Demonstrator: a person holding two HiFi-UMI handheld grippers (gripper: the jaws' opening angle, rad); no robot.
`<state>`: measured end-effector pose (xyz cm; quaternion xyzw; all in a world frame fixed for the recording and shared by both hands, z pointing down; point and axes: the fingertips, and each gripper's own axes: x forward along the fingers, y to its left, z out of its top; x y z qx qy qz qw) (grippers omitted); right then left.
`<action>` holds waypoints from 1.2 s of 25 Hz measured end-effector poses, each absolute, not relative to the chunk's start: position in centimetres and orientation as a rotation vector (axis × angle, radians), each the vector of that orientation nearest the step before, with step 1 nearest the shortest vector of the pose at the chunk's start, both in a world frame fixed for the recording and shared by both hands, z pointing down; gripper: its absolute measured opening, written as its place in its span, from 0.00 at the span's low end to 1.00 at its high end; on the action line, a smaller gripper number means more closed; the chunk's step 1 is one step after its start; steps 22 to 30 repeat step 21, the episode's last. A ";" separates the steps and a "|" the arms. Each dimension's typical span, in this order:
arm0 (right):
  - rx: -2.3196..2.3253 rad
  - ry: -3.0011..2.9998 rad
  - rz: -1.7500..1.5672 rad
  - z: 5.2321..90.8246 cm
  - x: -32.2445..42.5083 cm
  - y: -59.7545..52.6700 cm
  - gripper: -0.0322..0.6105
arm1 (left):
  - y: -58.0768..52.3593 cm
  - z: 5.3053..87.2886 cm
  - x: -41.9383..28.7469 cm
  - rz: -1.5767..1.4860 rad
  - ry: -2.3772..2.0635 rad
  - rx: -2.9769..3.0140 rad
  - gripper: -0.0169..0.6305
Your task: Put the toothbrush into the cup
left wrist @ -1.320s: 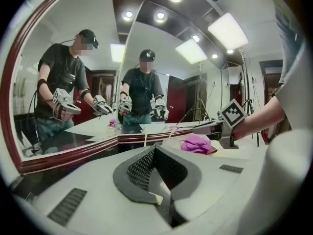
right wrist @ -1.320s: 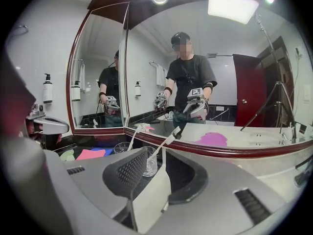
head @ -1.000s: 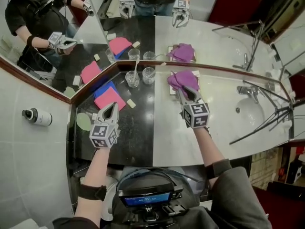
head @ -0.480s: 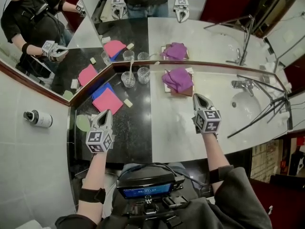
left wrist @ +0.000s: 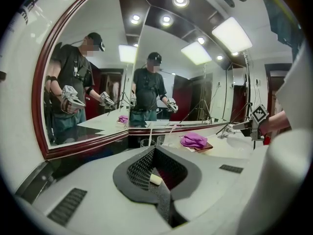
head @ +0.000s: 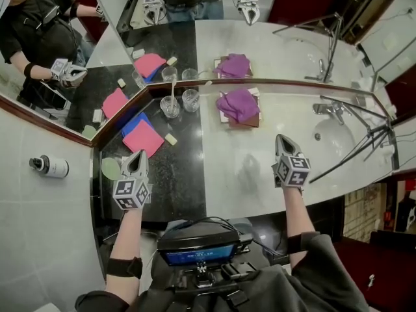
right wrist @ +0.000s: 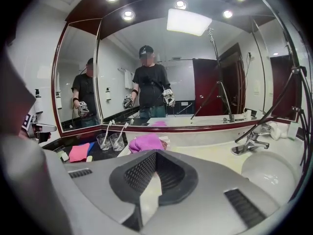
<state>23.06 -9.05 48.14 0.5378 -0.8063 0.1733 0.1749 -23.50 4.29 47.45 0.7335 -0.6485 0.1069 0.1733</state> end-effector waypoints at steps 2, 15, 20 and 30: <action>1.527 -2.280 0.492 48.5 23.3 -8.8 0.07 | 4.3 47.6 -23.3 0.307 -1.835 2.084 0.03; 1.507 -2.278 0.477 48.6 22.9 -8.1 0.07 | 5.4 48.0 -23.0 0.305 -1.830 2.065 0.03; 1.510 -2.277 0.474 48.5 22.8 -8.1 0.07 | 5.8 48.1 -23.5 0.300 -1.834 2.055 0.03; 1.510 -2.277 0.473 48.5 22.9 -8.1 0.07 | 5.8 48.1 -23.5 0.299 -1.834 2.055 0.03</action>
